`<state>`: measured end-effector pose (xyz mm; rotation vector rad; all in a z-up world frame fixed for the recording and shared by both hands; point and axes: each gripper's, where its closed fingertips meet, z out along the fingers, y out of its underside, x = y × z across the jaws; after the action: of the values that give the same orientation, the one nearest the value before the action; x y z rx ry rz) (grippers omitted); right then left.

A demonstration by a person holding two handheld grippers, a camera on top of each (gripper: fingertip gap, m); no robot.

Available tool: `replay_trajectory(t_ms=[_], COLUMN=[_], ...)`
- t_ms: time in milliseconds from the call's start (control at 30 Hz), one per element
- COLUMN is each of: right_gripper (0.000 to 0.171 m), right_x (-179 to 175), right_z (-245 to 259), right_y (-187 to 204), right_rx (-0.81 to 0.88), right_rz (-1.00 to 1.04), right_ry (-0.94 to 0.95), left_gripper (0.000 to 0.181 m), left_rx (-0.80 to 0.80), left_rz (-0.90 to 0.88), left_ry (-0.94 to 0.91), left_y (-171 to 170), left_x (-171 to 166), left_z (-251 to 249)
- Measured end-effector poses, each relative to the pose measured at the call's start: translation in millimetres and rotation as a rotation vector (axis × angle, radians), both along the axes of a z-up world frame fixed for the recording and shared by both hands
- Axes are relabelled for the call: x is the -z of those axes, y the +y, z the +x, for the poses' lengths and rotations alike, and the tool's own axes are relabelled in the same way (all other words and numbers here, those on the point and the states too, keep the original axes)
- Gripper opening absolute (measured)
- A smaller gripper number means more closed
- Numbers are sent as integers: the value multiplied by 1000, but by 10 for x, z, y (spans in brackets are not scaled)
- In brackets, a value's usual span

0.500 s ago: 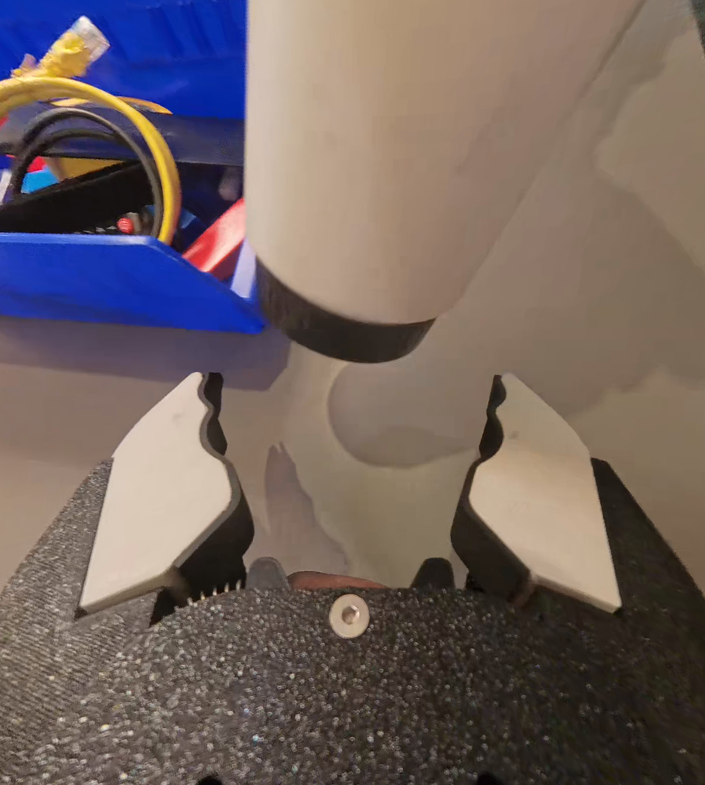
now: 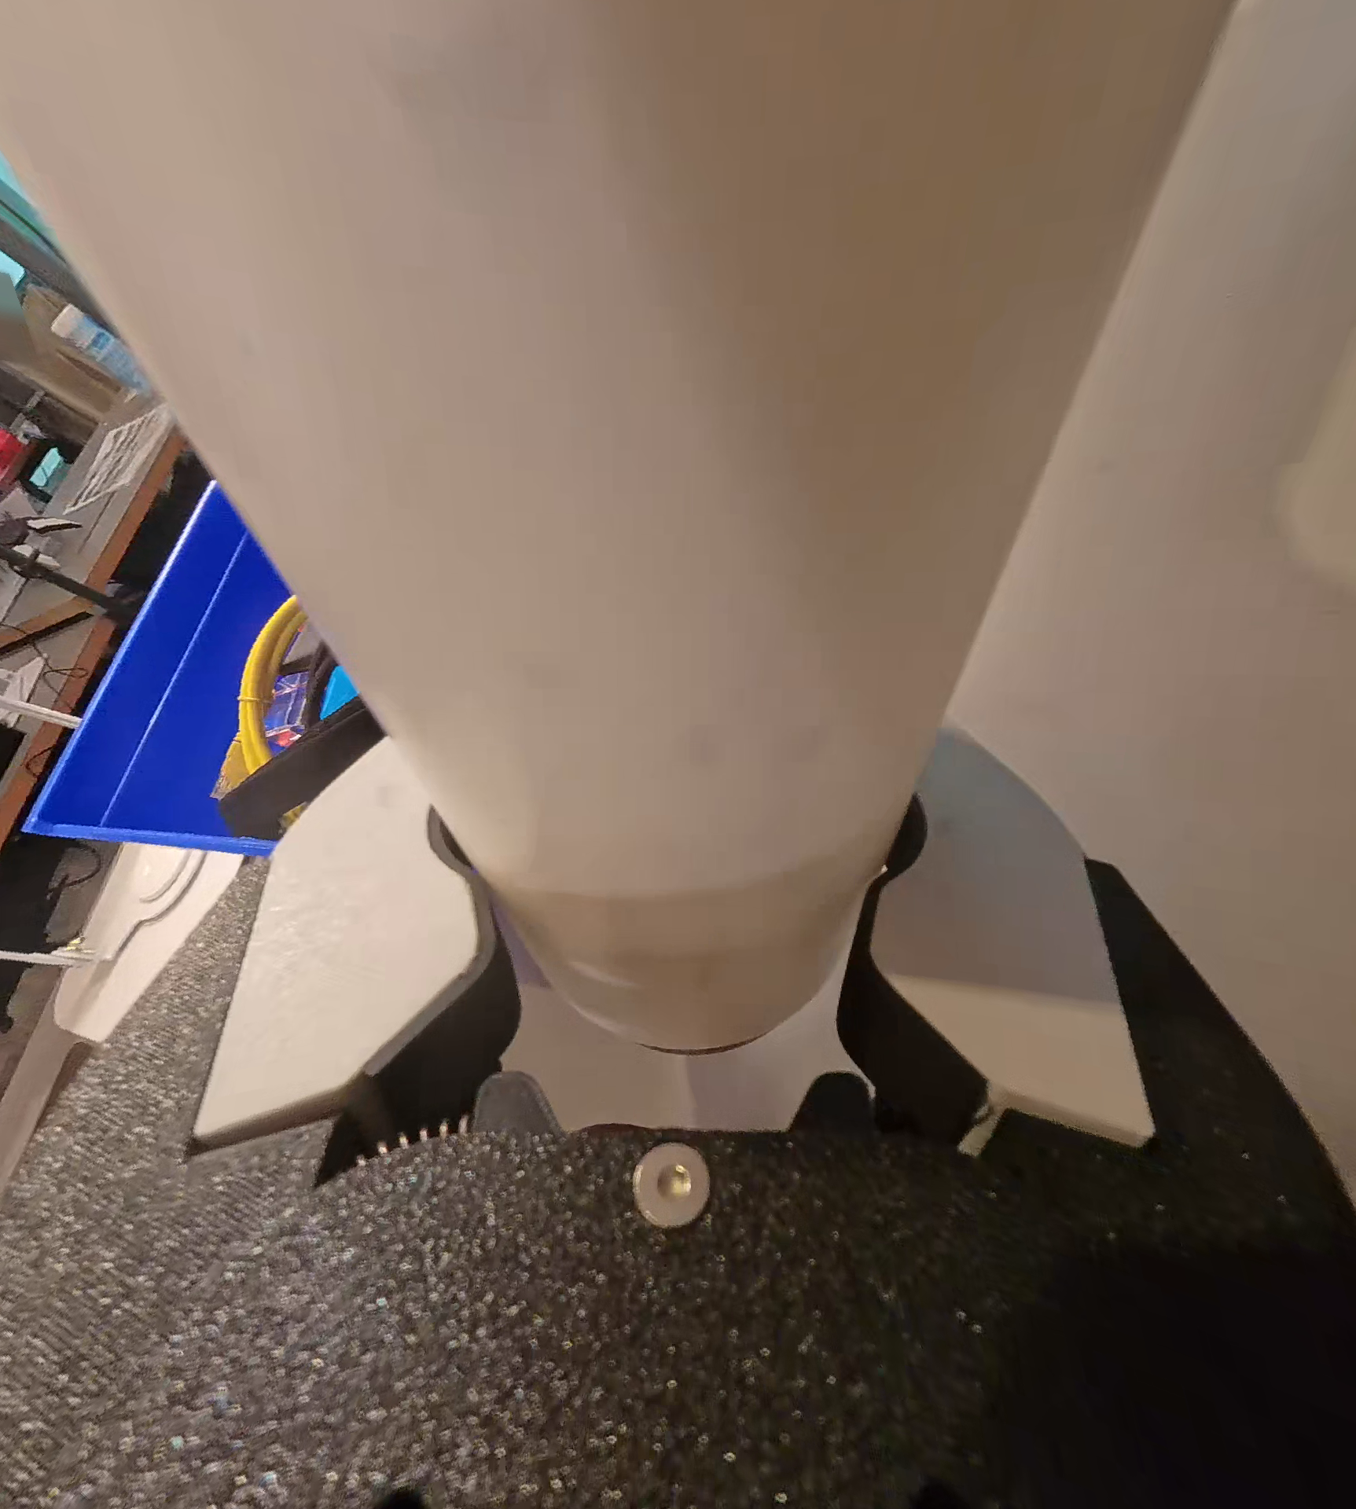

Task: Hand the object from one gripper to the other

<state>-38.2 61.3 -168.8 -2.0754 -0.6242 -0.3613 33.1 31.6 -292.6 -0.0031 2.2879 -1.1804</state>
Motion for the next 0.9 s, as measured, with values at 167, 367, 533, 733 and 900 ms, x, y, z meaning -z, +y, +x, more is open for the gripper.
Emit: replay_trajectory(t_ms=[167, 367, 533, 733, 900], right_gripper=[103, 116, 114, 110, 93], right_x=[-105, -394, -383, 209, 450], right_z=[40, 211, 499, 490, 331], right_y=[-8, -213, -646, -597, -312], right_rx=[15, 74, 119, 116, 150], right_rz=[124, 416, 728, 730, 616], right_ry=[137, 341, 645, 907, 831], left_gripper=[101, 100, 98, 99, 100], left_rx=[82, 193, 191, 183, 189], left_rz=[-80, -270, -412, -414, -302], left_ry=[92, 204, 234, 309, 368], left_y=[-91, -163, -197, -347, -550], left_x=[0, -190, -374, -292, -58], left_z=[-111, -259, -230, -234, -337])
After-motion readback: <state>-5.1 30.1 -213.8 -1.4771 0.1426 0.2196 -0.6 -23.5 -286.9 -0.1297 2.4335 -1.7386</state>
